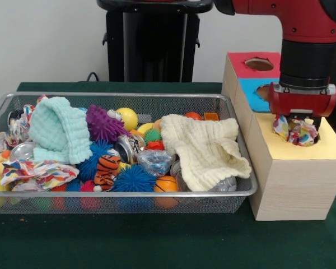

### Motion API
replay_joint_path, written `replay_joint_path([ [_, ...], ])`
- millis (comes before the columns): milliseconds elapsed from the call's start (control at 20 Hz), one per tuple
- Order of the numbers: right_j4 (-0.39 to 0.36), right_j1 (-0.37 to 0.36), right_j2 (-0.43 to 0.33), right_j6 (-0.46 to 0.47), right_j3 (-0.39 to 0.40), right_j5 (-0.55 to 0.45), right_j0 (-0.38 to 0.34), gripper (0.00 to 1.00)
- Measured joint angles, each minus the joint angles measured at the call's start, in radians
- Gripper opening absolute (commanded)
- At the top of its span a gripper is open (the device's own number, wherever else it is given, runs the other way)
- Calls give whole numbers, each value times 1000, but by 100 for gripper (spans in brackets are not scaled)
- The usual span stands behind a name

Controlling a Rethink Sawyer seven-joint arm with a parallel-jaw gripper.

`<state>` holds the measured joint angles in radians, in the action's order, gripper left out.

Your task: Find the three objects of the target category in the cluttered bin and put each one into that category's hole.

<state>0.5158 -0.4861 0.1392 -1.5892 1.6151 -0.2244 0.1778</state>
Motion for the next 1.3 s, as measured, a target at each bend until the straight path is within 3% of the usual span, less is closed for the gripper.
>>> replay_joint_path([
  [650, -3, -55, 20, -2, 2, -123, -4, 100],
  [1300, -3, -143, 20, -2, 38, -129, -30, 100],
])
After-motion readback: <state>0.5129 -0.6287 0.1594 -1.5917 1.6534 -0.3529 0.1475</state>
